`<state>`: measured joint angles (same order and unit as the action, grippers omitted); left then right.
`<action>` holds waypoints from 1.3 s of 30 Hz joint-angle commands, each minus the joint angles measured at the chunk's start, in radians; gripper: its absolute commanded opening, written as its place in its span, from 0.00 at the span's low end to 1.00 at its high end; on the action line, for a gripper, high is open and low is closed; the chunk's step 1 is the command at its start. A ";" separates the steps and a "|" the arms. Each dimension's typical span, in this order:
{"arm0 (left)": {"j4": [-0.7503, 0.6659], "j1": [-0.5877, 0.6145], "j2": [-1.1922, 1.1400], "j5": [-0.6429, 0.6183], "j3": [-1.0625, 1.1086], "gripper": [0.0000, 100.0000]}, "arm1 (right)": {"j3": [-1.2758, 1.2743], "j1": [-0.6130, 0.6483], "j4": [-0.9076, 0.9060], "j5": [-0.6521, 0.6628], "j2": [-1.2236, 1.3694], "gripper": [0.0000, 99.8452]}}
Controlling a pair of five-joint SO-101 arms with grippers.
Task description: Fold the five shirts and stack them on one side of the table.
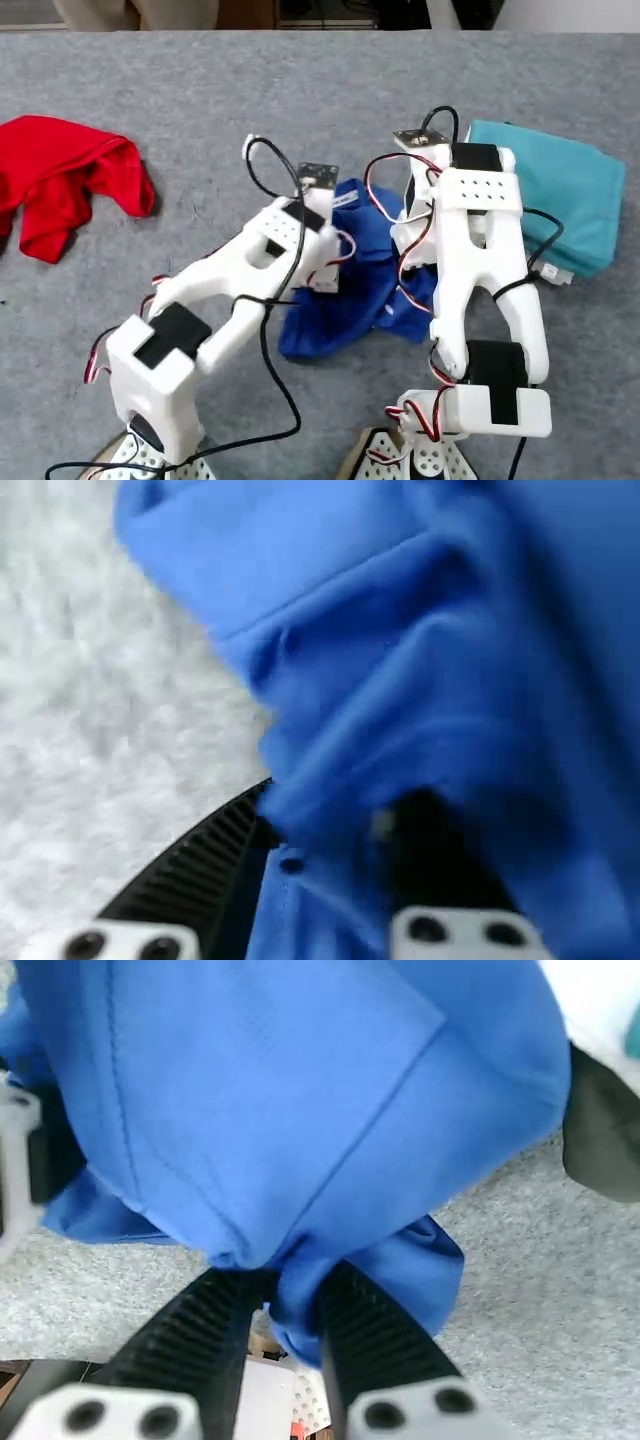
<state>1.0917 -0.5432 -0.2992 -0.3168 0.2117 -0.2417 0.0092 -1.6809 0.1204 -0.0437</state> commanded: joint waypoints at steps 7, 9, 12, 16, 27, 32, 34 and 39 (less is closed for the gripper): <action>0.275 0.181 0.170 0.054 -0.255 0.02 | 0.002 -0.024 0.005 0.005 -0.054 0.00; 0.318 0.227 0.240 0.103 -0.290 0.02 | 0.004 -0.019 -0.018 0.005 -0.054 0.00; 0.381 0.299 0.338 0.157 -0.330 0.02 | 0.005 -0.016 -0.058 0.008 -0.054 0.00; 0.474 0.407 0.452 0.215 -0.368 0.02 | 0.045 -0.016 -0.098 0.032 -0.056 0.00; 0.649 0.703 0.657 0.433 -0.359 0.02 | 0.128 -0.016 -0.100 0.100 -0.308 0.25; 0.652 0.809 0.719 0.470 -0.333 0.02 | 0.160 -0.016 -0.100 0.100 -0.383 0.40; 0.652 0.802 0.727 0.470 -0.281 0.02 | 0.160 -0.016 -0.086 0.100 -0.384 0.40; 0.652 0.707 0.731 0.466 -0.115 0.02 | 0.154 0.012 -0.037 0.100 -0.383 0.40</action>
<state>1.7361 0.1964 0.4066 0.1419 0.0430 -0.1266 0.0061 -1.7499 0.2171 -0.3936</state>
